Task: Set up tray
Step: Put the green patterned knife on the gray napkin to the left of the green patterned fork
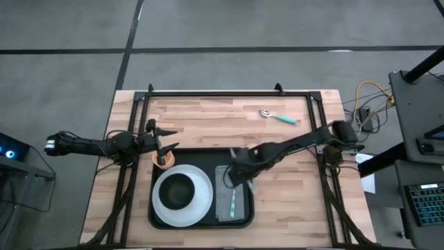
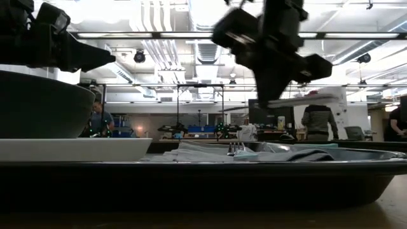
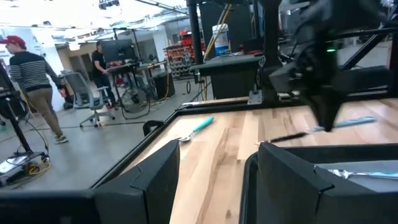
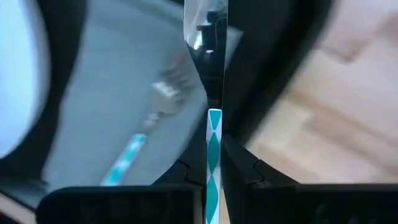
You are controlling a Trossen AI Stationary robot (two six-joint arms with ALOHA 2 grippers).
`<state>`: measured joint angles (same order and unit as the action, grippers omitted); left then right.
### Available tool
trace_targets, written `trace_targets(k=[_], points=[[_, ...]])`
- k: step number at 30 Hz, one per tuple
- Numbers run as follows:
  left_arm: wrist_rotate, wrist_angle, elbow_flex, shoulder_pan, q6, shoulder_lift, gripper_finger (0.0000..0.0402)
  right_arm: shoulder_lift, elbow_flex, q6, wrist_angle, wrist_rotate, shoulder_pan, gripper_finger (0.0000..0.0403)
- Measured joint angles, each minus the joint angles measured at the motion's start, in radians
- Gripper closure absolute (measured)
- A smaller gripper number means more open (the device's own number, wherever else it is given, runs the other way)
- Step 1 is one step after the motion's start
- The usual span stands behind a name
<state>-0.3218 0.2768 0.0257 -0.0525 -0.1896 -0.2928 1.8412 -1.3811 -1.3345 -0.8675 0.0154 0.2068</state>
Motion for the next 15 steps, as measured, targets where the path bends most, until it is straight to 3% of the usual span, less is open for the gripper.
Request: trace_targets(k=[4,11,15], points=[[-0.010,0.001,0.000,0.000,-0.040,0.000,0.0203,0.111,-0.149,-0.075,-0.031,0.000,0.047,0.0390],[-0.145,0.003,0.000,-0.001,-0.045,0.000,0.0203,0.308,-0.417,-0.189,-0.106,0.000,0.106,0.0390],[-0.159,-0.002,0.000,0.000,-0.044,0.001,0.0203,0.414,-0.578,-0.219,-0.138,-0.005,0.122,0.0390]])
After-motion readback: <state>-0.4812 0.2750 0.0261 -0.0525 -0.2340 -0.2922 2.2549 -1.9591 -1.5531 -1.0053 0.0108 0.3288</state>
